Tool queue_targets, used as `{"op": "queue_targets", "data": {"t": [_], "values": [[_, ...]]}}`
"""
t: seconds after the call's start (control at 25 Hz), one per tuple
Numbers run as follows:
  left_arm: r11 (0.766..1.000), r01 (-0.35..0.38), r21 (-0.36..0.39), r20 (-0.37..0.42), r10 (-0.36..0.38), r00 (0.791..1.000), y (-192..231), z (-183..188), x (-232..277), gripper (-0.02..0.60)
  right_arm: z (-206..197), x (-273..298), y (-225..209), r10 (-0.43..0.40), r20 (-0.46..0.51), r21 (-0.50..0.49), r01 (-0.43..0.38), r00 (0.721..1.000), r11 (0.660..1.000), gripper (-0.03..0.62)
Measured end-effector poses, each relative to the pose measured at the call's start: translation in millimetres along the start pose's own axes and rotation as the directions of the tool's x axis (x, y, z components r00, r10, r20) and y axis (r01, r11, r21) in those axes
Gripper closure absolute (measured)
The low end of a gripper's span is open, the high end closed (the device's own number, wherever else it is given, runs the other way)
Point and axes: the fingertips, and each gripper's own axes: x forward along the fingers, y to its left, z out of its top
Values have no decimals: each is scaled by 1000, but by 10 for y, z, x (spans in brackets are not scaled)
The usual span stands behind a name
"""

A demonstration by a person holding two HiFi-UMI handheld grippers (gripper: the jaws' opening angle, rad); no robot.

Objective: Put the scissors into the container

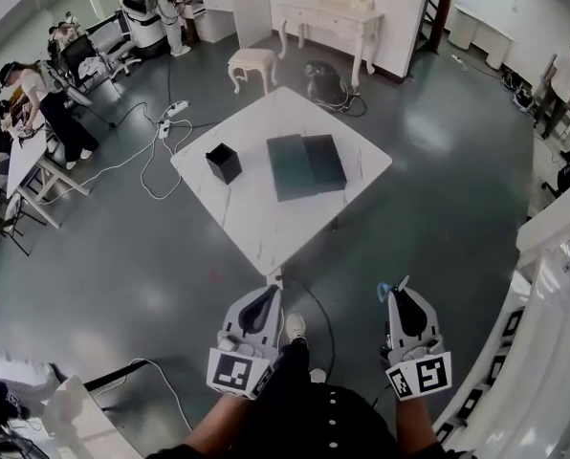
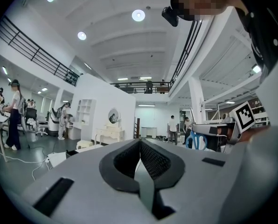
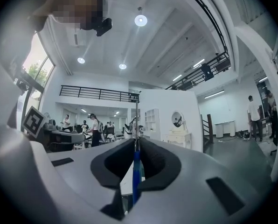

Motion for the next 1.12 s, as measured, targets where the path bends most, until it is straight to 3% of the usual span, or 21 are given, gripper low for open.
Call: {"op": "queue_targets", "data": {"t": [1.12], "values": [[999, 33, 13, 1, -33, 999, 1485, 265, 2009, 555, 0, 2375, -750, -13, 16, -22, 14, 1000, 1000, 548]]}}
